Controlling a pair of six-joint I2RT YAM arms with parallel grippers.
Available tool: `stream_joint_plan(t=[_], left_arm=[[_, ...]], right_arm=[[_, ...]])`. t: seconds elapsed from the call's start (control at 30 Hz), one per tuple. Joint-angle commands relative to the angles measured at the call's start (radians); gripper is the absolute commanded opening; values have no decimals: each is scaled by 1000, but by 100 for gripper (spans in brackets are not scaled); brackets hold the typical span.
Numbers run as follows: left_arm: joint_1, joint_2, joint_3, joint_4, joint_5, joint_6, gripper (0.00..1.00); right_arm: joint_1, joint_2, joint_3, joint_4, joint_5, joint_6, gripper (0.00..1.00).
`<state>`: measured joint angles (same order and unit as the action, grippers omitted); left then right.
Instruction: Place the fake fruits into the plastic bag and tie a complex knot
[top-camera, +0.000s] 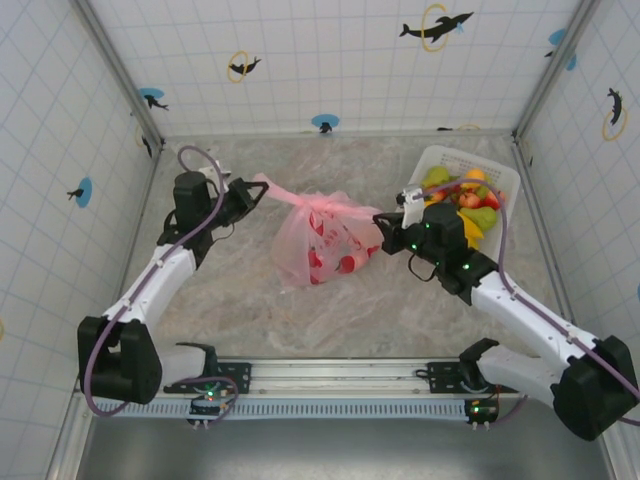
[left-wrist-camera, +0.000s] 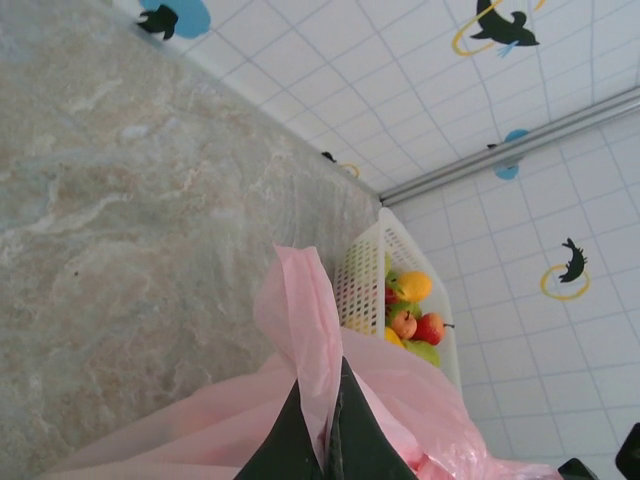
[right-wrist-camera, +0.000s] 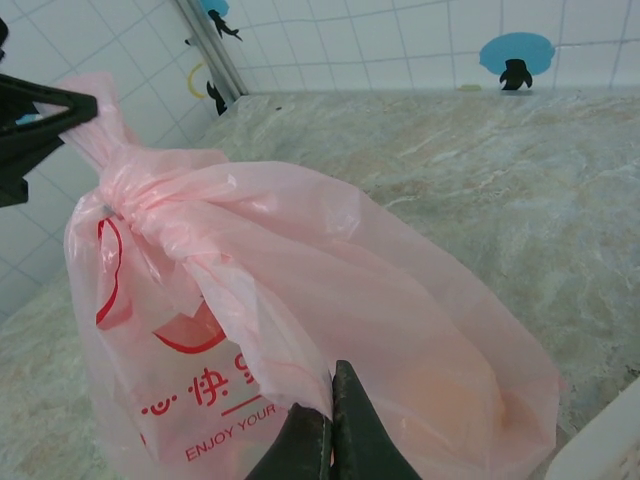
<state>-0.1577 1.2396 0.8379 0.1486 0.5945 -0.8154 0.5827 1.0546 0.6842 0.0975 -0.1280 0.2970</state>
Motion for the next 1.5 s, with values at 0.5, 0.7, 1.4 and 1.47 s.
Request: stream_joint_plan(t=[0.5,0.7,1.4,1.47], left_arm=[[89,54,-92,47,-157,71,0],[90,34,-81,100,-72,30,27],[242,-386,-205,-38,-766,334,94],[242,-388,-267,43,-795,414,94]], right_arm=[[-107,56,-129,-23,135,-1,0],[-108,8,-91,9,19,9,19],[-627,-358,-149,-167,345,-86,100],[-680,-348,-221,-89,406,-44,100]])
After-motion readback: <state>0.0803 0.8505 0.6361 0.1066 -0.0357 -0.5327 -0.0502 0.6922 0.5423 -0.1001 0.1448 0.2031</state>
